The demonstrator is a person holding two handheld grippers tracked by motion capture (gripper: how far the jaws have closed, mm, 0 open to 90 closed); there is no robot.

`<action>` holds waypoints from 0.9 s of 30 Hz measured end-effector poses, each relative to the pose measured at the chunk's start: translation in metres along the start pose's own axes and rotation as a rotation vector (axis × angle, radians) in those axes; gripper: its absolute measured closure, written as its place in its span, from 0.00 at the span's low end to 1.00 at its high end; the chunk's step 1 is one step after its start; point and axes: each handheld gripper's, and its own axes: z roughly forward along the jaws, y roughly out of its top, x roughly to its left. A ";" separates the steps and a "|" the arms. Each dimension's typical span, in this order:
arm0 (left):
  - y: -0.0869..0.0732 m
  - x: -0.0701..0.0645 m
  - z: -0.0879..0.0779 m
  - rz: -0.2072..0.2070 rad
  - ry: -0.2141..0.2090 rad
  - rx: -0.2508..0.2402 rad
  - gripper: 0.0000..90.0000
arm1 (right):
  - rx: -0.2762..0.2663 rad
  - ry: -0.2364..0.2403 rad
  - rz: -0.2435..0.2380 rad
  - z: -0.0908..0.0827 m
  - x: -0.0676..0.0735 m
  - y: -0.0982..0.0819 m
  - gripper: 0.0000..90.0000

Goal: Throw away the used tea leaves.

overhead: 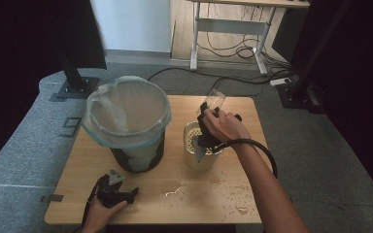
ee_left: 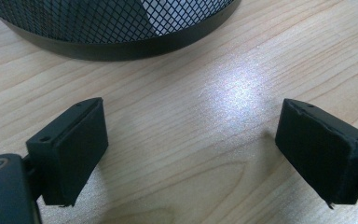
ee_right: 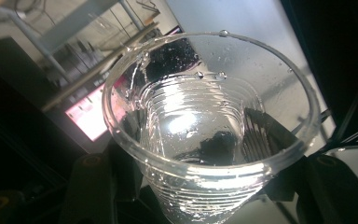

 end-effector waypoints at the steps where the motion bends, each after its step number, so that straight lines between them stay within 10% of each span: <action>1: 0.000 0.000 0.000 0.000 0.001 0.000 0.10 | -0.005 0.006 0.048 -0.001 -0.001 -0.001 0.47; 5: 0.000 0.000 0.000 -0.002 0.001 -0.002 0.10 | -0.043 0.056 0.273 -0.003 -0.005 -0.005 0.47; 6: 0.000 0.000 0.000 -0.002 0.001 -0.002 0.10 | -0.057 0.089 0.431 -0.004 -0.009 -0.007 0.47; 7: 0.000 0.000 0.000 0.000 0.001 0.000 0.10 | -0.057 0.089 0.431 -0.004 -0.009 -0.007 0.47; 8: 0.000 0.000 0.000 0.000 0.000 0.000 0.10 | -0.073 0.122 0.600 -0.005 -0.010 -0.011 0.47; 9: 0.000 0.000 0.000 0.000 0.000 -0.001 0.10 | -0.073 0.122 0.600 -0.005 -0.010 -0.011 0.47; 14: 0.000 0.000 0.000 0.000 0.000 0.000 0.10 | -0.133 0.233 0.945 -0.009 -0.009 -0.018 0.47; 19: 0.000 0.000 0.000 0.000 0.000 -0.001 0.10 | -0.164 0.293 1.163 -0.009 -0.004 -0.023 0.47; 21: 0.000 0.000 0.000 0.000 -0.001 -0.001 0.10 | -0.185 0.328 1.326 -0.009 0.000 -0.028 0.47; 22: 0.000 0.000 0.000 0.000 -0.001 -0.001 0.10 | -0.208 0.365 1.499 -0.009 0.005 -0.033 0.48; 23: 0.000 0.000 0.000 0.000 0.000 -0.002 0.10 | -0.208 0.365 1.499 -0.009 0.005 -0.033 0.48; 27: 0.000 0.000 0.000 0.000 -0.001 -0.003 0.10 | -0.262 0.435 1.784 -0.008 0.014 -0.043 0.48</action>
